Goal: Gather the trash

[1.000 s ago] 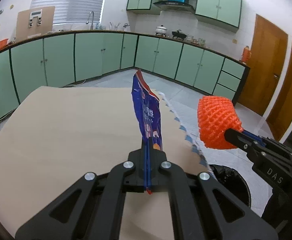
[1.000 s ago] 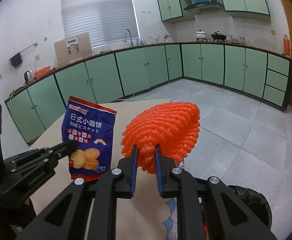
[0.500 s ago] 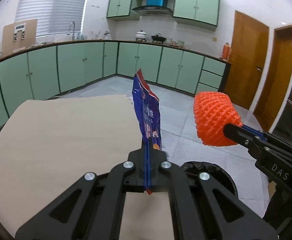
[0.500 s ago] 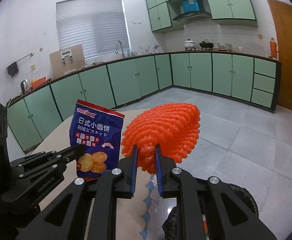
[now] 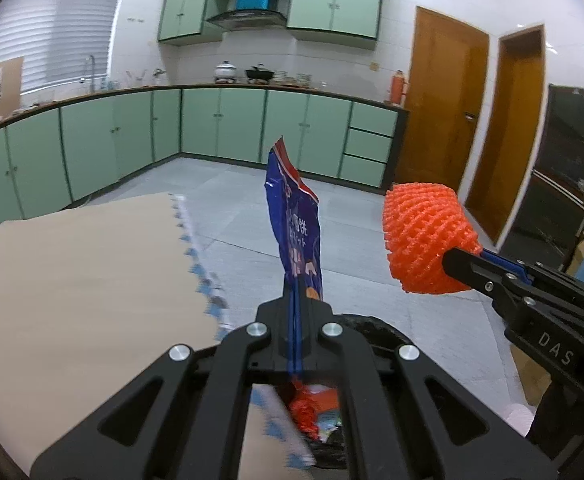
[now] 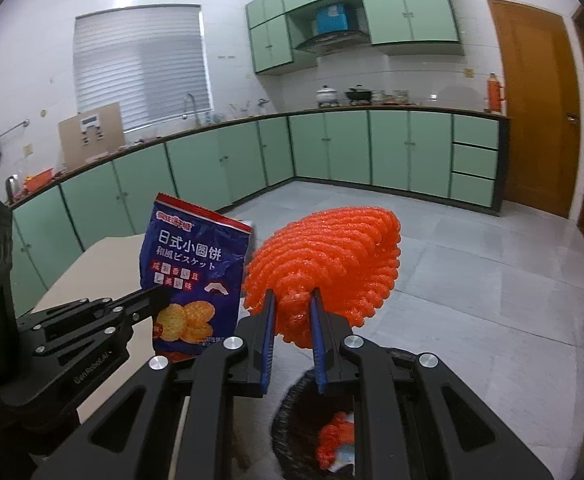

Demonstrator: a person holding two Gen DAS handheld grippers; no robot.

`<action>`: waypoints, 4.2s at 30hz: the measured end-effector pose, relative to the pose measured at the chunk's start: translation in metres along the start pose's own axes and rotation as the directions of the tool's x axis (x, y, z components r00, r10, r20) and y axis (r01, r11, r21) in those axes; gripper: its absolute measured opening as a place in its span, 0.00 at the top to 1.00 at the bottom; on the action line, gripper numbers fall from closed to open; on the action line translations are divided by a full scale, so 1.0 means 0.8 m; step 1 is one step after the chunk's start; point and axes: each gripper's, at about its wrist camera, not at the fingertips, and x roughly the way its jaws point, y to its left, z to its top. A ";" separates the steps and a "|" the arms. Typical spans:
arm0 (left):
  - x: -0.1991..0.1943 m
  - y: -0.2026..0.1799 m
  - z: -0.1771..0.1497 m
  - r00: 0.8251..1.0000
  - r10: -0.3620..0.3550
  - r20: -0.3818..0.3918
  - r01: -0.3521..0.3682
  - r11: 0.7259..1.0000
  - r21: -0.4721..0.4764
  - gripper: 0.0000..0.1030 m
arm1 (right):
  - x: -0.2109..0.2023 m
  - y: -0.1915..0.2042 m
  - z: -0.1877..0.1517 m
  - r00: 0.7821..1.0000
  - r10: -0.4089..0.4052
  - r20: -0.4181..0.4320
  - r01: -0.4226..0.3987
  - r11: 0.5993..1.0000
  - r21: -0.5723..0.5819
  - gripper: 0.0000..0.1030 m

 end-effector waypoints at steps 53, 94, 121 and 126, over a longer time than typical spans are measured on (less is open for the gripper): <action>0.045 -0.044 -0.019 0.996 -0.034 -0.077 0.036 0.999 0.026 0.42 | 0.015 -0.101 -0.063 0.985 -0.107 -0.135 0.127 0.981 0.149 0.20; -0.191 0.008 0.016 0.988 0.079 0.136 -0.083 0.996 0.027 0.08 | -0.139 0.056 0.025 0.994 0.067 0.084 -0.064 0.997 -0.036 0.06; -0.215 0.013 0.015 0.981 0.089 0.172 -0.093 0.996 0.014 0.07 | -0.148 0.071 0.017 0.991 0.090 0.099 -0.083 0.994 -0.069 0.06; -0.217 0.015 0.016 0.981 0.090 0.173 -0.094 0.995 0.016 0.07 | -0.149 0.071 0.017 0.991 0.090 0.099 -0.083 0.994 -0.069 0.06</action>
